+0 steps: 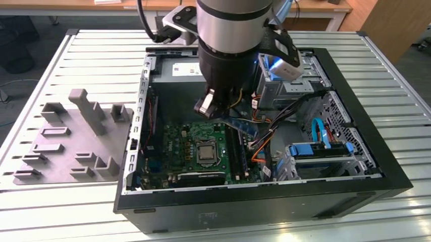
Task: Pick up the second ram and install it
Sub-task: 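Insert the second ram into the second slot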
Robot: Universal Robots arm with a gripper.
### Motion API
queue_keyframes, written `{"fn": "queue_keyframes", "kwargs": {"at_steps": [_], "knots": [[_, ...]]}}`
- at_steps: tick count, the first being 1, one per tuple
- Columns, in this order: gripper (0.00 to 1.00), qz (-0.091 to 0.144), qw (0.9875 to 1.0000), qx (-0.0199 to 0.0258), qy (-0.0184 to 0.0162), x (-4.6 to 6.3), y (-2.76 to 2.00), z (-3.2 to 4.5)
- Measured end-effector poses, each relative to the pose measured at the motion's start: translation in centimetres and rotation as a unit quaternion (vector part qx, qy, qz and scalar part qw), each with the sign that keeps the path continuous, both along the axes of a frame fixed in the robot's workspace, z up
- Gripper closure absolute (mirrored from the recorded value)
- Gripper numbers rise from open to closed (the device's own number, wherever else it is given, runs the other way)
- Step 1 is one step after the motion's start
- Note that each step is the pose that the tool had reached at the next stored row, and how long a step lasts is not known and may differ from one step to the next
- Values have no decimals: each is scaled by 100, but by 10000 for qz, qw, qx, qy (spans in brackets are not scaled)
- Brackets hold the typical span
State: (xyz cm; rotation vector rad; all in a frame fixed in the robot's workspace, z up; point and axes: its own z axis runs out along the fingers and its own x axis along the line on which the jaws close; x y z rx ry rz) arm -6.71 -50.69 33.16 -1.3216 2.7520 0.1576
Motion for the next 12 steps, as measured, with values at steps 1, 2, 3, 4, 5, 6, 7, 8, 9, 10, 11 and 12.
{"fn": "queue_keyframes", "kwargs": {"at_steps": [1, 2, 3, 4, 5, 6, 7, 8, 9, 10, 11, 12], "knots": [[88, -90, 10000, 0, 0, 0, 0, -3], [88, -180, 9998, 0, 0, 0, 0, -5], [88, -270, 9996, 0, 0, 0, 0, -8], [88, -360, 9994, 0, 0, 0, 0, -10], [88, -449, 9990, 0, 0, 0, 0, -12], [88, -545, 9985, 0, 0, 0, 0, -15], [88, -634, 9980, 0, 0, 0, 0, -17], [88, -725, 9974, 0, 0, 0, 0, -20], [88, -814, 9967, 0, 0, 0, 0, -22], [88, -904, 9959, 0, 0, 0, 0, -24], [88, -993, 9951, 0, 0, 0, 0, -26], [88, -1091, 9940, 0, 0, 0, 0, -28]]}}
